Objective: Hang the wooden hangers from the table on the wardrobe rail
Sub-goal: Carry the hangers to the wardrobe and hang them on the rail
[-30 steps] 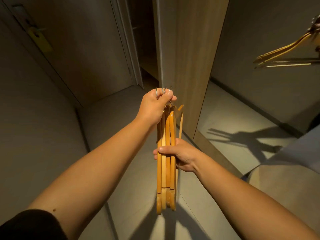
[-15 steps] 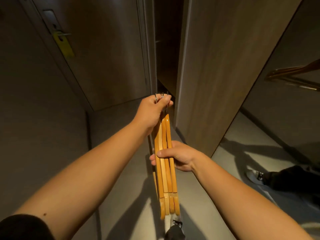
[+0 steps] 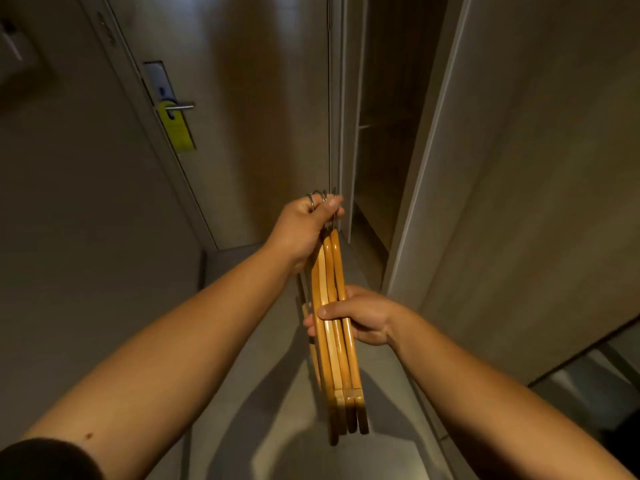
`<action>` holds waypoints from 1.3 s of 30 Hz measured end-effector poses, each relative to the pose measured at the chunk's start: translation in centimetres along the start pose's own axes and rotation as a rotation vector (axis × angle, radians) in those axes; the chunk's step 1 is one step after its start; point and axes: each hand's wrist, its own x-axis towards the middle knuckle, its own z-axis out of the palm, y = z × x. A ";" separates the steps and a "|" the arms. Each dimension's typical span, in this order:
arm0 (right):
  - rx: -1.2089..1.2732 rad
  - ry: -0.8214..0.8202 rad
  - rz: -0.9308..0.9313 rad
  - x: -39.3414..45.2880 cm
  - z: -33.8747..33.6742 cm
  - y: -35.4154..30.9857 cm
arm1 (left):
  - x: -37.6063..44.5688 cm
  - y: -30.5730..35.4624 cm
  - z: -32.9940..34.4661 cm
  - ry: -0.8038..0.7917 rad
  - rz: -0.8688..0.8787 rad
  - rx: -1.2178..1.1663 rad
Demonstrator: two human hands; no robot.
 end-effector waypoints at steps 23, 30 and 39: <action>0.078 0.288 -0.110 25.7 -19.4 -21.1 | 42.1 -2.4 -2.7 -0.315 0.049 0.014; 0.105 0.392 -0.155 30.5 -29.5 -28.5 | 55.5 -3.4 2.2 -0.433 0.047 -0.015; 0.134 0.536 -0.222 33.2 -38.7 -37.7 | 69.4 -2.2 8.2 -0.539 0.075 0.016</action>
